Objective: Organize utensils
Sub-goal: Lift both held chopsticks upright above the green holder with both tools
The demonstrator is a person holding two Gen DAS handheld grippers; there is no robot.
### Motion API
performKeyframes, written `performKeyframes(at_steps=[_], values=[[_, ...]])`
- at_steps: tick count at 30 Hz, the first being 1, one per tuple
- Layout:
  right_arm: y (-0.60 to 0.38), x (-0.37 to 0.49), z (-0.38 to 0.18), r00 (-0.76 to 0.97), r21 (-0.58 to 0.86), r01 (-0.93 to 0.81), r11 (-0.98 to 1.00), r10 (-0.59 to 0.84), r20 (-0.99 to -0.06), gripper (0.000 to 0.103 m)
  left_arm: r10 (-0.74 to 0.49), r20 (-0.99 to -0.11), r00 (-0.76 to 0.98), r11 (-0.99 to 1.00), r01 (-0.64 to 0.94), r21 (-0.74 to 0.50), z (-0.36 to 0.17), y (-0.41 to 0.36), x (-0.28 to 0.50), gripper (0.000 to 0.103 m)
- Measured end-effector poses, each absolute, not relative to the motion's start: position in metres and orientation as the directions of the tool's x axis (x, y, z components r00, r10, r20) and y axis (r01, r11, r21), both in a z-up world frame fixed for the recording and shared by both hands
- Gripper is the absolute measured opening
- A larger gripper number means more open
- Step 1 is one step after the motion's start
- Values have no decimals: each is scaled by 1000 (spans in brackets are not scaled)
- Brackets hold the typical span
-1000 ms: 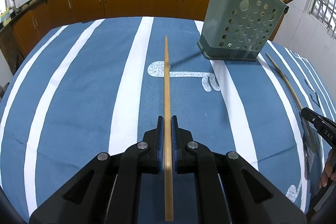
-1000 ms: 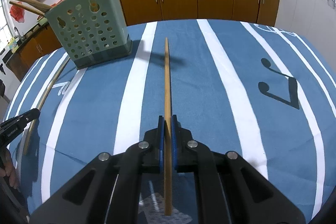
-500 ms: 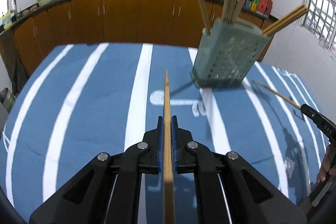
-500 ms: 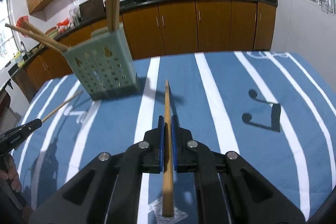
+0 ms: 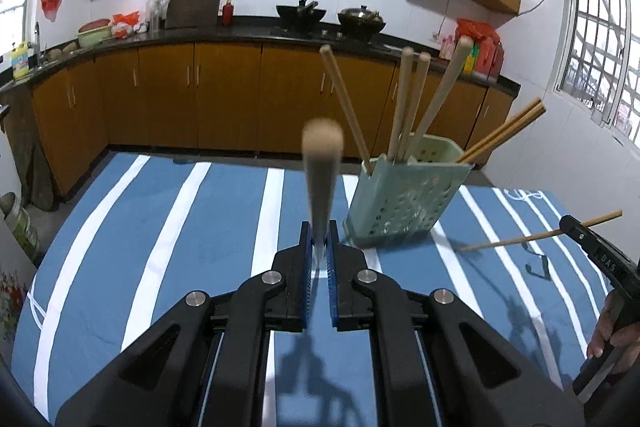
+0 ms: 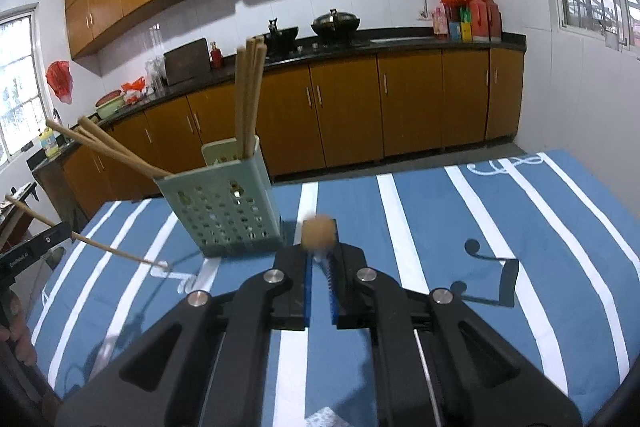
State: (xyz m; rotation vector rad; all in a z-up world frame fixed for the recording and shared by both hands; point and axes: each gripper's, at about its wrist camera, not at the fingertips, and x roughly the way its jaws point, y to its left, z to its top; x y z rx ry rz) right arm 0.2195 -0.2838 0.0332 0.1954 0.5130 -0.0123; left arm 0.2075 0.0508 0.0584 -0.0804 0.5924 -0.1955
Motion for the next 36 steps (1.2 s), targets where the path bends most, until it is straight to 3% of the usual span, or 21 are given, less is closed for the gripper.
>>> performKeyframes(at_steps=[24,36], values=[[-270,222,55,894,169,15,986,63,-444,8,-226,-508,831,974,184,-133,74,40,207,7],[-271,205,124,935,227,-95,969,165,-313,8,-335,-411,848,942,305,-140,120,18,188,7]])
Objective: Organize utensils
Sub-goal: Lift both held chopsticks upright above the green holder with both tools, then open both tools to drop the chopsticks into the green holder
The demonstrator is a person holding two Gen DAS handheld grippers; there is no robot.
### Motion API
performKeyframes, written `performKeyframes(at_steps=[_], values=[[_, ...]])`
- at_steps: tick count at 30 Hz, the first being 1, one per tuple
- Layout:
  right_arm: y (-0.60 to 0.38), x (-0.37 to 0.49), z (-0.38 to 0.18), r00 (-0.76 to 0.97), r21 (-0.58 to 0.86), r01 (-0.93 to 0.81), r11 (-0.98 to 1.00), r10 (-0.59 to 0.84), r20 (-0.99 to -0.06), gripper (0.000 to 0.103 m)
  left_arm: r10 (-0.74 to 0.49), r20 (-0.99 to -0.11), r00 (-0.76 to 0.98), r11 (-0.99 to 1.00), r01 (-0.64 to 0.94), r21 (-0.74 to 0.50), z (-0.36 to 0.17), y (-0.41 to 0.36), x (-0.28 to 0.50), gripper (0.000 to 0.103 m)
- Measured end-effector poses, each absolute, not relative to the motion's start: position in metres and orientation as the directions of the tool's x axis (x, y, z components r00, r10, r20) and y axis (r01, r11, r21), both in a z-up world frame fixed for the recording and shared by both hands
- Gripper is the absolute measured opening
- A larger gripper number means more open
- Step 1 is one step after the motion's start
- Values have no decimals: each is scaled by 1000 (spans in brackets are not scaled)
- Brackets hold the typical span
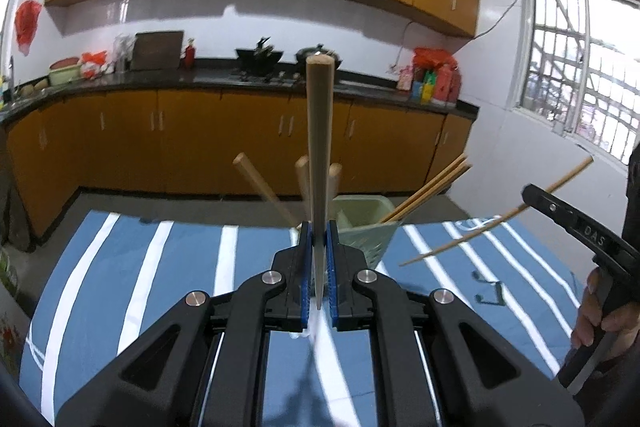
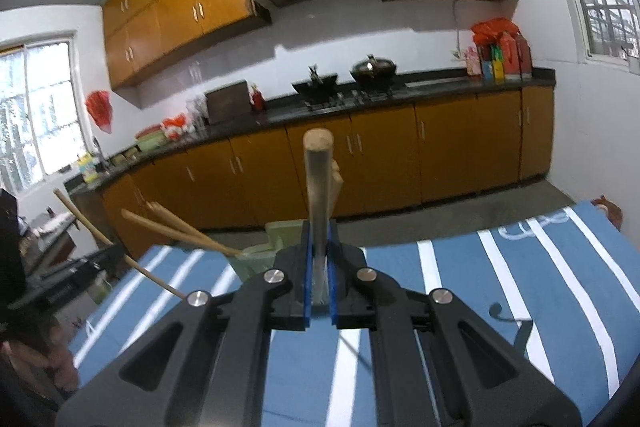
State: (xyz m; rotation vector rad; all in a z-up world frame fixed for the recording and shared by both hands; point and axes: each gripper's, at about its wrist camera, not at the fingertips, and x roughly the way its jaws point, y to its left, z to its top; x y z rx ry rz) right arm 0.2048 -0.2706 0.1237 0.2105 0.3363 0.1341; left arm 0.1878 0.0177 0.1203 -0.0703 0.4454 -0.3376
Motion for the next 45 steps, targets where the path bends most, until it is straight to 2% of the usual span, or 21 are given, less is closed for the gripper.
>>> performKeyframes(at_steps=[9,18,29,36,45], values=[[-255,212,169,957,185,-151,971,190,-218,8,-368,-298,881,929,341,-141,163,-3,192,7],[-244,262,171,936,155,-149,977,190,-295,8,-284,-199,938,955,259,-144,182,-17,228,7],[-237,310,150,887,153,-159,975,210,-412,8,-265,-288,920,963,237,-128,149,-36,260,7],[-234,321,137,871,169,-157,973,217,-442,8,-248,-340,907,968,221,-116,131,-36,271,7],[-228,324,129,866,165,-150,975,210,-454,8,-240,-339,910,971,218,-103,131,-43,275,7]])
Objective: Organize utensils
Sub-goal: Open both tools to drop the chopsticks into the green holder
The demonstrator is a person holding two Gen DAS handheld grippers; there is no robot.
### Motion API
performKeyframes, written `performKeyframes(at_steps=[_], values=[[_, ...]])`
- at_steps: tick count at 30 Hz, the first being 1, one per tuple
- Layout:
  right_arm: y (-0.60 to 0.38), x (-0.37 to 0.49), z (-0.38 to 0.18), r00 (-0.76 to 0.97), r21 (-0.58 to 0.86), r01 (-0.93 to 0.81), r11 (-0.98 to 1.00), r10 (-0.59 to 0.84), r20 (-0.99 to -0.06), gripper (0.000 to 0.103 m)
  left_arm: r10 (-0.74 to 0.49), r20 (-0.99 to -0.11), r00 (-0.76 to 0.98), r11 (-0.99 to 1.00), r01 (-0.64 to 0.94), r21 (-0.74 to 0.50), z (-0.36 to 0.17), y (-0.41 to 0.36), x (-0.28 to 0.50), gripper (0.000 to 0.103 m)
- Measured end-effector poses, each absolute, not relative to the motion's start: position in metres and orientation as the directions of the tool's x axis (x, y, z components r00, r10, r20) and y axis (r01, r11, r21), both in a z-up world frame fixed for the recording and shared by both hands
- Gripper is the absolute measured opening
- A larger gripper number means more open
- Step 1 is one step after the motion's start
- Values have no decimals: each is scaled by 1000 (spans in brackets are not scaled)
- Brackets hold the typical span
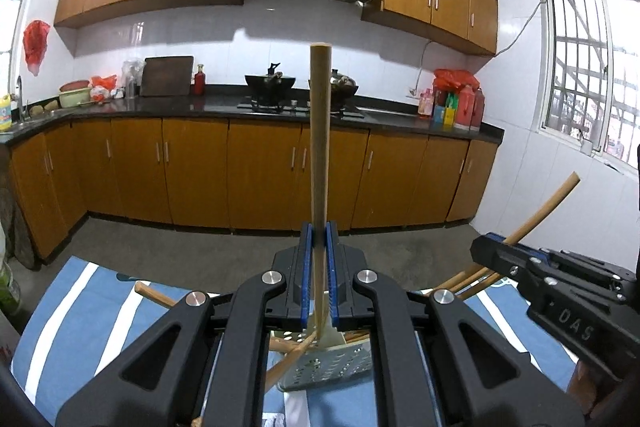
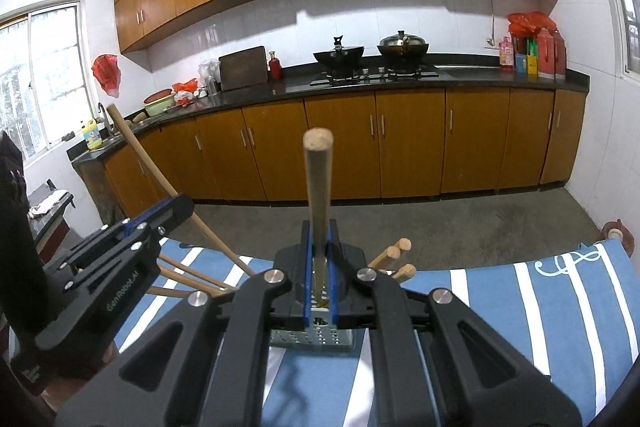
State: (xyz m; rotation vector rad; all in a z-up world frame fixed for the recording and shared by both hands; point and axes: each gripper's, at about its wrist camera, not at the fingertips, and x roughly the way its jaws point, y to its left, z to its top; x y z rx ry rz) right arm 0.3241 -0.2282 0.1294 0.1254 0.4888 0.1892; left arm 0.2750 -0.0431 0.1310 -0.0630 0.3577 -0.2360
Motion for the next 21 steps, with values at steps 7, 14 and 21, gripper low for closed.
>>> performKeyframes(at_steps=[7,14,21], values=[[-226,323,129,869,158,-152,976,208,-450,8,-266,-340,902,963,233,-135,135,-44,277,7],[-232,310,140,886,173,-157,972,216,-410,17,-282,-317,906,956,238,-169,146,-37,275,22],[-235,291,151,905,165,-160,973,212,-368,22,-272,-285,919,957,229,-176,156,-29,266,31]])
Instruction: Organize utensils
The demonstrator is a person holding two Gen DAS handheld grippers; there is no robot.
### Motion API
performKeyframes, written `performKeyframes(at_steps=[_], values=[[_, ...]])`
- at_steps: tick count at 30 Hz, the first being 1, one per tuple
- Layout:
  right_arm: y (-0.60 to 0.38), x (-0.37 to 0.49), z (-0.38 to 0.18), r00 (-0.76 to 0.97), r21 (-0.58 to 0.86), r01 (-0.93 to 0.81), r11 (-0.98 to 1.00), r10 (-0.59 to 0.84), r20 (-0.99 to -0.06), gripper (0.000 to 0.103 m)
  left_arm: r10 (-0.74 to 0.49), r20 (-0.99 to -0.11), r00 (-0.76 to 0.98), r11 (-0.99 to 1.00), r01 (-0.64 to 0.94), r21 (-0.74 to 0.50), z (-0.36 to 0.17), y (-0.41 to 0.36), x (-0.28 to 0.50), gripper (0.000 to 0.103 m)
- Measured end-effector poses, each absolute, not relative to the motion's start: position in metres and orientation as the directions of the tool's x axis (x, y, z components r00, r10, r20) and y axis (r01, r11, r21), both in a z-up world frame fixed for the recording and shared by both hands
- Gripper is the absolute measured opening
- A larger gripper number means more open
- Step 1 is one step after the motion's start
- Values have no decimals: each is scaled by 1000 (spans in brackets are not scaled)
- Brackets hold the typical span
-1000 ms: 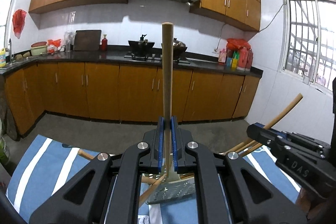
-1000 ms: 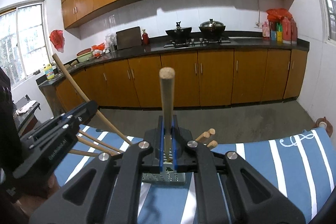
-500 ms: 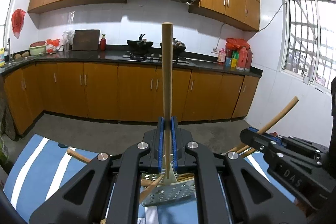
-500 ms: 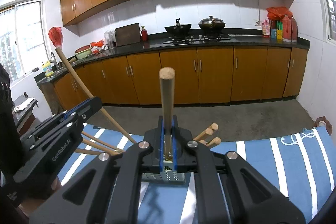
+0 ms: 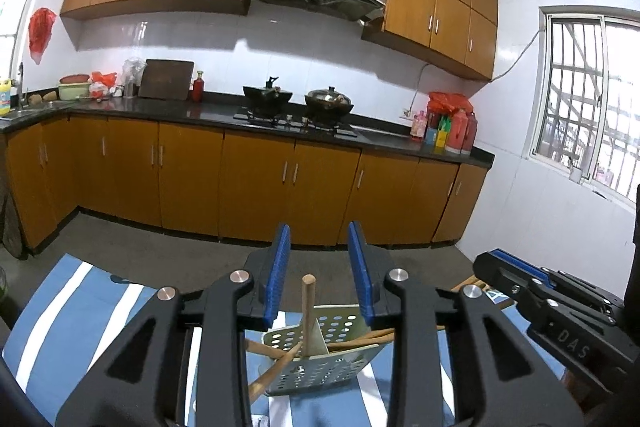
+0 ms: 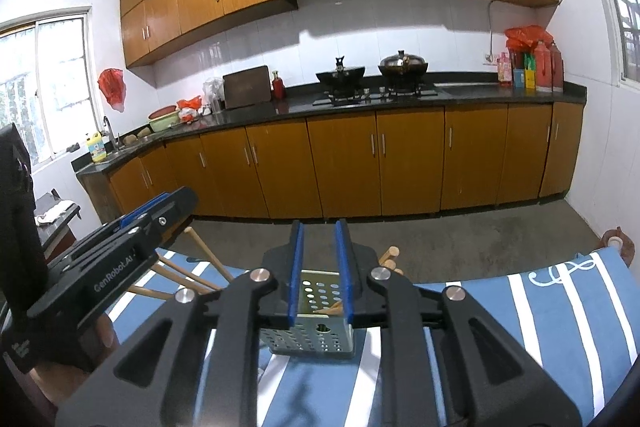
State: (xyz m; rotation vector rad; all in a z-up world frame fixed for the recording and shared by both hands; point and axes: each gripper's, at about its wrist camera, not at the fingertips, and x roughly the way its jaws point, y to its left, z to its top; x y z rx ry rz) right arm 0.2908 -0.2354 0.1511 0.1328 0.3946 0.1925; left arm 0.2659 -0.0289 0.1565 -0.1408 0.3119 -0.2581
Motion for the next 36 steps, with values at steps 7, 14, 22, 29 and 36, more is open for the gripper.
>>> performKeyframes(at_steps=[7,14,22,29,36], values=[[-244,250,163,935,155,-149,977,190,-299,44,-244,-235,941,964,210,-162,172,-11,240,43],[-251,209,160,949,179,-128,976,173,-265,80,-191,-228,955,977,163,-134,175,13,204,63],[-248,169,159,965,157,-63,986,100,-241,99,-126,-212,969,988,103,-119,175,36,167,89],[-237,126,159,978,44,66,997,-56,-201,99,-77,-179,981,996,69,-53,173,37,128,101],[-224,72,140,986,-16,77,997,-79,-145,99,-59,-180,982,998,61,7,144,33,79,101]])
